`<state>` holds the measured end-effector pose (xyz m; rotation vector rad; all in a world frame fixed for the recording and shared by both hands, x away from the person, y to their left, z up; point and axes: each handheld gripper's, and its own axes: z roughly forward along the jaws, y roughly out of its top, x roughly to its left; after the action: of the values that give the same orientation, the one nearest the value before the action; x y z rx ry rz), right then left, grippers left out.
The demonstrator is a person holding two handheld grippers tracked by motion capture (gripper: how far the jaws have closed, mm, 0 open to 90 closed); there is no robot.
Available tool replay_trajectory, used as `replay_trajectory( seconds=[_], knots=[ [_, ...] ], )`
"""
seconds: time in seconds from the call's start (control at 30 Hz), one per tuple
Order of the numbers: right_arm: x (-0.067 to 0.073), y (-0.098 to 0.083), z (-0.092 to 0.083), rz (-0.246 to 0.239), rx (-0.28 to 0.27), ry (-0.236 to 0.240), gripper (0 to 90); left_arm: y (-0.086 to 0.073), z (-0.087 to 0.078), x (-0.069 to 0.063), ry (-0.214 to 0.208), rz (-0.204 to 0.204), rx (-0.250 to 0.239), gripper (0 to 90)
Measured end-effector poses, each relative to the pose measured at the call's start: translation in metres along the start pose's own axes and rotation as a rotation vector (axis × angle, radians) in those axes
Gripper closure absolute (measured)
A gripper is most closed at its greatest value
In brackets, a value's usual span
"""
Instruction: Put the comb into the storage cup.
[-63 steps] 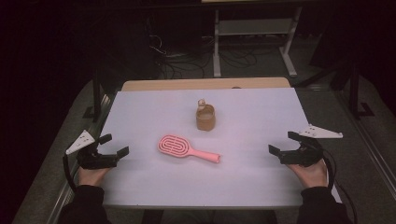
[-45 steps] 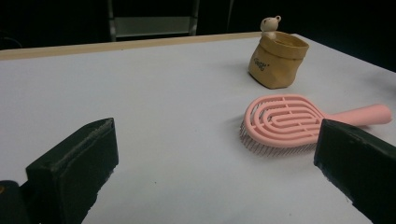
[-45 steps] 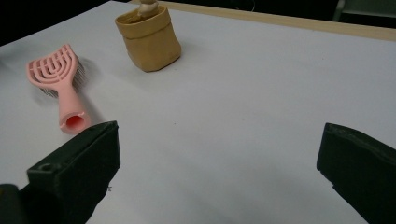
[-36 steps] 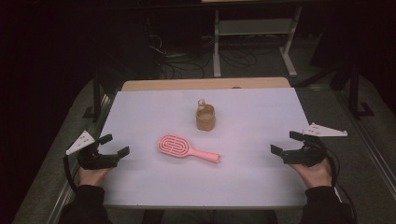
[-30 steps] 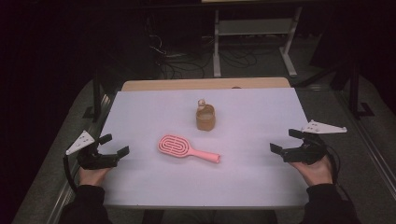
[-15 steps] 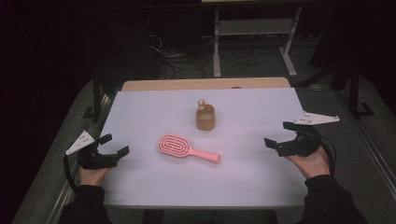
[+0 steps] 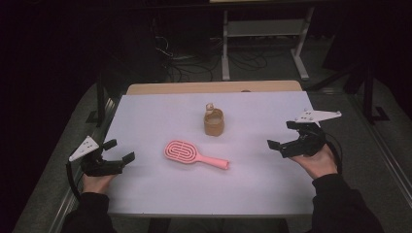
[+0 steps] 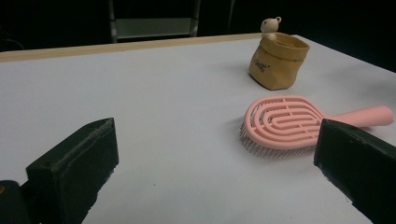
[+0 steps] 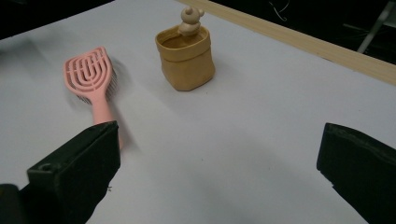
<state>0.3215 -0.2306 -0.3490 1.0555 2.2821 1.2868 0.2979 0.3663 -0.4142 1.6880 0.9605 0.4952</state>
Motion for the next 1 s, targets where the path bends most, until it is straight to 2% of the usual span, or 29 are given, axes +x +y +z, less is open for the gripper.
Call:
replay_trajectory(
  seconds=[0.17,0.57,1.0],
  knots=[
    [0.003,0.005,0.005,-0.018,0.017,0.006,0.0,0.000,0.000,0.000,-0.001,0.001,0.001,0.0],
    [0.018,0.023,0.023,-0.074,0.046,0.065,0.0,0.000,0.000,0.000,-0.004,-0.001,-0.001,0.0],
    [0.028,0.034,0.035,-0.109,0.078,0.091,0.0,0.000,0.001,0.000,-0.004,0.001,0.005,0.0]
  ],
)
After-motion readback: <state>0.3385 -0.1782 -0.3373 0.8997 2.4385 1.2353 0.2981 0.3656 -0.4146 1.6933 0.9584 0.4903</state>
